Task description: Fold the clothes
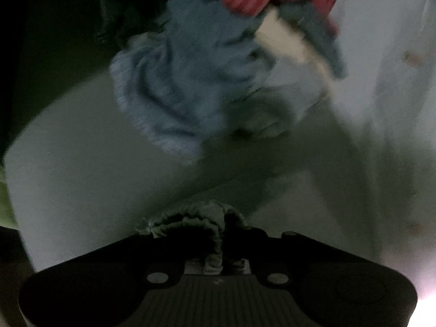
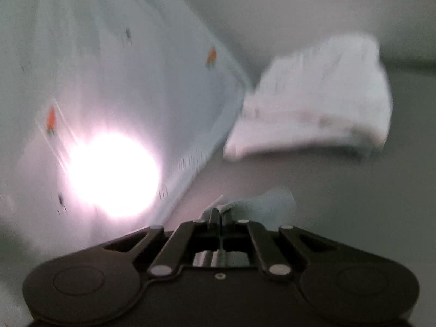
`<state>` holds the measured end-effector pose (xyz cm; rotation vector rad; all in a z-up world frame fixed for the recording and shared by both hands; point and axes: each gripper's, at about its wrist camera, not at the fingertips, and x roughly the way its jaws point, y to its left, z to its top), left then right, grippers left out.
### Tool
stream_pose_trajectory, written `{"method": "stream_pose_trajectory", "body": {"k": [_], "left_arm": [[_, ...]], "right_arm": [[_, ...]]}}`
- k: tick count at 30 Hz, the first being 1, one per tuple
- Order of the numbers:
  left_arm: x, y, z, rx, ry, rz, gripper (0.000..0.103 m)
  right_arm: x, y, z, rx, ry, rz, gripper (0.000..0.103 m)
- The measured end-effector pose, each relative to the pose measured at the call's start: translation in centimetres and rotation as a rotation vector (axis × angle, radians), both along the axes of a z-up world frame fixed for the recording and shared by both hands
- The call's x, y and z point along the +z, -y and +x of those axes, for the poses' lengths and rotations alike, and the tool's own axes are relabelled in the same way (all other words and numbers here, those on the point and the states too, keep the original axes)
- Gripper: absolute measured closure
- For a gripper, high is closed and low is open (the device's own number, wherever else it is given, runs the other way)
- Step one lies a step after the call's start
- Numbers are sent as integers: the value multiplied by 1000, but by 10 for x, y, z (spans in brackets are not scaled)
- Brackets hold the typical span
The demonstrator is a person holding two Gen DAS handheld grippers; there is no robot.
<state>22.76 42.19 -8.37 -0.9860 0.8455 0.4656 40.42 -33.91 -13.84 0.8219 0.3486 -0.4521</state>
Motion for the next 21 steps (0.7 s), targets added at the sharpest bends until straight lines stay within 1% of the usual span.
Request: {"method": "stream_pose_trajectory", "body": {"k": [3,5,8,10,12,14,16,18,20,21], "left_arm": [[20,5,16,-38,91,-32,93],[28,12,42,-91,132,-28,93],[39,30,93,-158,161,-3,94],[54,40,124,-196,216,-2,94],[81,50,151,-231,299,16,94],[113,57,167,-263,390,46,94],[142,58,172,-286,479,60,94],[160,53,164,-295,550,61,94],[174,46,150,-302,611,58,94],[173,41,139,-307,626,53,94]], "right_arm": [[25,9,-11,-19,28,-58,101],[31,12,-4,-17,18,-83,101],[33,16,22,17,7,-57,101],[37,16,42,38,20,-33,101],[52,14,55,54,74,-13,101],[73,9,60,60,148,-36,101],[98,7,54,49,226,-84,101],[118,8,34,24,302,-120,101],[126,13,5,-5,350,-124,102],[126,17,-9,-19,356,-123,102]]}}
